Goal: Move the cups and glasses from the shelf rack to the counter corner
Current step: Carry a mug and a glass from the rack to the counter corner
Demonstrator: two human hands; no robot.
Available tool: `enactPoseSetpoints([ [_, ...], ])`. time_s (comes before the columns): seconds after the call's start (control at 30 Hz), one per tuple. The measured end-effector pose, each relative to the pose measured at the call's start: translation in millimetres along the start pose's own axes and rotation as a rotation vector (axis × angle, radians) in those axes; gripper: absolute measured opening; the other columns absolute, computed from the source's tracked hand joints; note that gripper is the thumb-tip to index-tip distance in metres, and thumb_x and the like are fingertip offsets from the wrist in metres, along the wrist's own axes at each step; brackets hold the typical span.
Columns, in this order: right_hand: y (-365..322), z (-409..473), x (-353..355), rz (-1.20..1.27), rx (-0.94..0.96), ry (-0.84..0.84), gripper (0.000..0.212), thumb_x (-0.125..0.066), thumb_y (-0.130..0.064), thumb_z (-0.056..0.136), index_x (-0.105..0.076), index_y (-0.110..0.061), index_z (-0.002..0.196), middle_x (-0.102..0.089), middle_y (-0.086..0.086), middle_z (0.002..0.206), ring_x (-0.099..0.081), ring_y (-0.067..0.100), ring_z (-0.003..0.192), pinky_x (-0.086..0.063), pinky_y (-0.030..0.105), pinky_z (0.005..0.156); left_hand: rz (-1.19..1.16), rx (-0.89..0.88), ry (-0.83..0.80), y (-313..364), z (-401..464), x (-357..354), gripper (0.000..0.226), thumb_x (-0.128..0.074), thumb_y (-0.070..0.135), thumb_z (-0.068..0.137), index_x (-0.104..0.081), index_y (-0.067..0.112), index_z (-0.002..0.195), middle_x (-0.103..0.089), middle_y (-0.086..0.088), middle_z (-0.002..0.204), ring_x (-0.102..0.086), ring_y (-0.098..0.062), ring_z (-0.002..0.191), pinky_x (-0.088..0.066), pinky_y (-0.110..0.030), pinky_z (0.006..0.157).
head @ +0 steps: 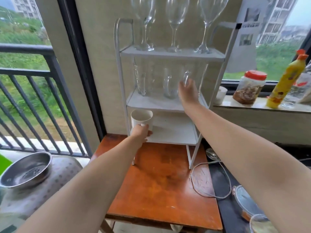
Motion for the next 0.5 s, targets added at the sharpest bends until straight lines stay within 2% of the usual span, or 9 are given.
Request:
enactPoseSetpoints([
  [0.1, 1.3, 11.0, -2.4, 0.064, -0.020, 0.041, 0.018, -0.039, -0.030, 0.088, -0.052, -0.018, 0.083, -0.052, 0.004, 0.081, -0.051, 0.025, 0.082, -0.037, 0.032, 0.073, -0.138, 0.052, -0.030, -3.2, 10.2, -1.9, 0.014, -0.041, 0.016, 0.098, -0.052, 0.007, 0.100, -0.061, -0.007, 0.078, -0.063, -0.016, 0.075, -0.056, -0.039, 0.083],
  [0.17, 4.2, 15.7, 0.7, 0.088, -0.034, 0.061, 0.024, -0.040, -0.031, 0.086, -0.046, -0.022, 0.065, -0.048, -0.001, 0.067, -0.051, 0.025, 0.075, -0.041, 0.037, 0.072, -0.185, 0.064, -0.026, -3.9, 13.6, -2.8, 0.014, -0.041, 0.016, 0.097, -0.052, 0.008, 0.091, -0.054, -0.007, 0.075, -0.056, -0.015, 0.067, -0.056, -0.037, 0.077],
  [0.23, 4.3, 15.7, 4.5, 0.117, -0.034, 0.071, 0.029, -0.039, -0.033, 0.088, -0.042, -0.022, 0.061, -0.045, -0.001, 0.065, -0.047, 0.024, 0.071, -0.041, 0.040, 0.071, -0.235, 0.072, -0.017, -4.7, 17.0, -5.2, 0.017, -0.040, 0.017, 0.098, -0.050, 0.009, 0.088, -0.048, -0.006, 0.073, -0.049, -0.014, 0.064, -0.056, -0.037, 0.075],
  [0.4, 3.5, 1.4, 20.4, 0.131, -0.013, 0.066, 0.042, -0.033, -0.036, 0.099, -0.035, -0.018, 0.062, -0.039, 0.003, 0.065, -0.041, 0.019, 0.066, -0.038, 0.038, 0.069, -0.305, 0.036, 0.032, -7.1, 12.2, -8.4, 0.027, -0.037, 0.023, 0.100, -0.051, 0.006, 0.116, -0.047, -0.009, 0.087, -0.046, -0.013, 0.065, -0.055, -0.030, 0.065],
  [0.5, 2.6, -11.2, 30.6, 0.151, 0.004, 0.045, 0.042, -0.033, -0.040, 0.101, -0.037, -0.018, 0.065, -0.039, 0.000, 0.064, -0.041, 0.015, 0.064, -0.040, 0.037, 0.070, -0.328, 0.012, 0.040, -11.7, 0.7, -12.3, 0.036, -0.035, 0.022, 0.100, -0.051, 0.003, 0.127, -0.044, -0.006, 0.080, -0.045, -0.012, 0.063, -0.055, -0.029, 0.067],
])
Point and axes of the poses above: each hand's wrist, its own z-axis towards the middle knuckle, its own x-axis out of the back of the hand, y = z × x, the point moved 9 cm from there along z, towards the middle knuckle
